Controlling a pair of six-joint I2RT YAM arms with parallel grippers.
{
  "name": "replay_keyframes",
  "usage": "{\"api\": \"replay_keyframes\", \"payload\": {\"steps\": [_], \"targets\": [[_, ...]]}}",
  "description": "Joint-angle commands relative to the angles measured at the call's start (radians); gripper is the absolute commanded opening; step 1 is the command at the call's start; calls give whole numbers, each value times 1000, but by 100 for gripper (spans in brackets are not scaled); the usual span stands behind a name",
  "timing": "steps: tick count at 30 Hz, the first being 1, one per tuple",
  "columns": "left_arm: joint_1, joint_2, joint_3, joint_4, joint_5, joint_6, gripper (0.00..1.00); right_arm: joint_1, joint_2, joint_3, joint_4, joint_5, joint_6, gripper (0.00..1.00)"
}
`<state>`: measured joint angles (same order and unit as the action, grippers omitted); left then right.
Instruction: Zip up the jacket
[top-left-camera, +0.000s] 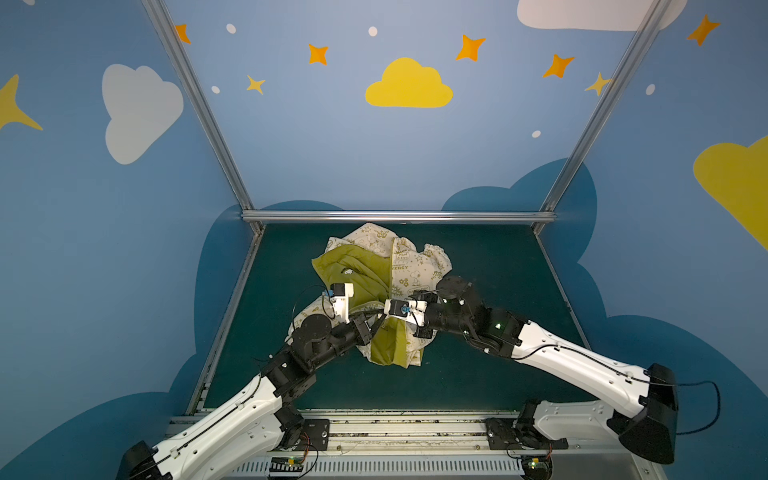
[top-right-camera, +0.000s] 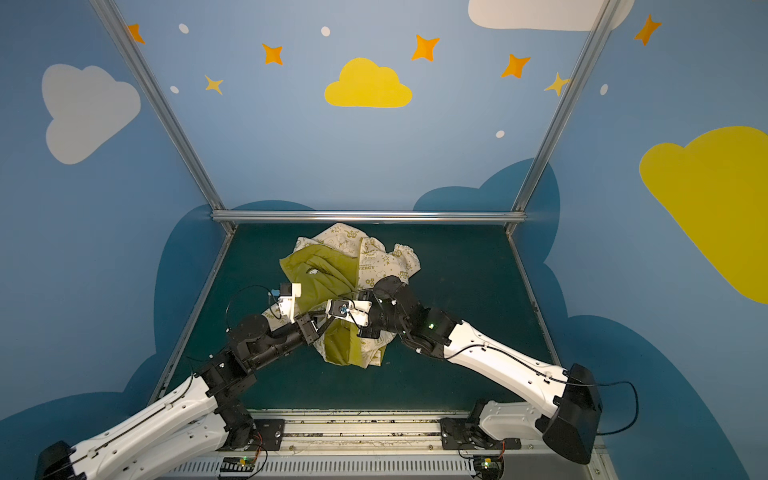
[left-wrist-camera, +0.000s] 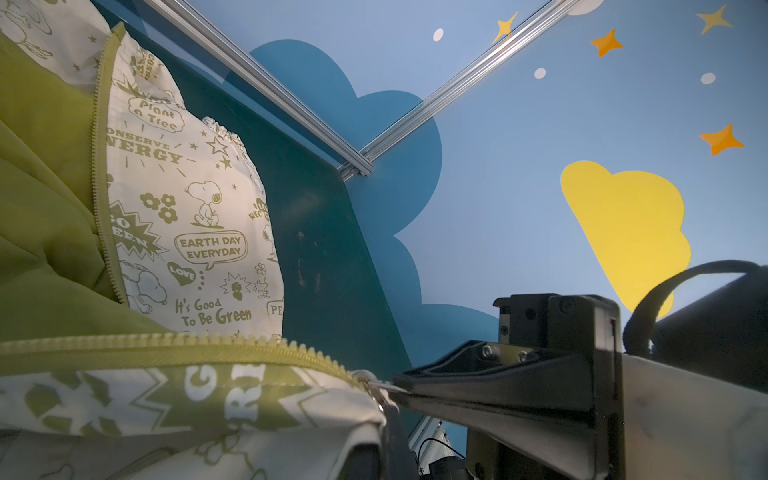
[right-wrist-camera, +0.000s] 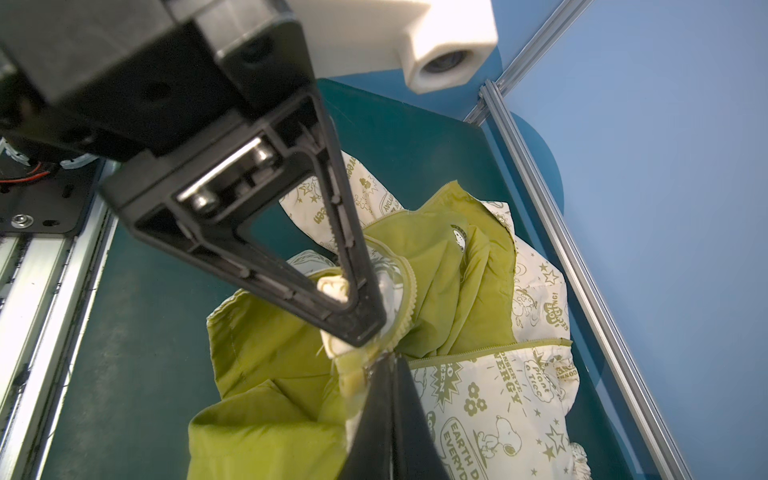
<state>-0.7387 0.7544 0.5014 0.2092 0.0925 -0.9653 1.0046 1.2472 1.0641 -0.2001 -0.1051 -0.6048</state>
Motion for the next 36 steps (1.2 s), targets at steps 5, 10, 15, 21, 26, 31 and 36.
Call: {"api": "replay_keyframes", "payload": {"steps": [5, 10, 15, 21, 26, 31, 36], "targets": [[3, -26, 57, -118, 1, 46, 3, -5, 24, 50, 14, 73, 84, 0], [-1, -51, 77, -266, -13, 70, 3, 2, 87, 88, 19, 104, 132, 0], [-9, -71, 108, -387, -27, 92, 3, 2, 139, 141, -29, 149, 194, 0], [-22, -26, 232, -608, -47, 174, 3, -1, 182, 202, -53, 138, 247, 0], [-32, -38, 259, -653, -68, 177, 3, -7, 213, 236, -87, 154, 285, 0], [-41, -59, 270, -728, -99, 213, 3, -37, 213, 264, -193, 82, 290, 0], [-44, -50, 316, -794, -84, 220, 3, -64, 245, 343, -313, 105, 420, 0]]}}
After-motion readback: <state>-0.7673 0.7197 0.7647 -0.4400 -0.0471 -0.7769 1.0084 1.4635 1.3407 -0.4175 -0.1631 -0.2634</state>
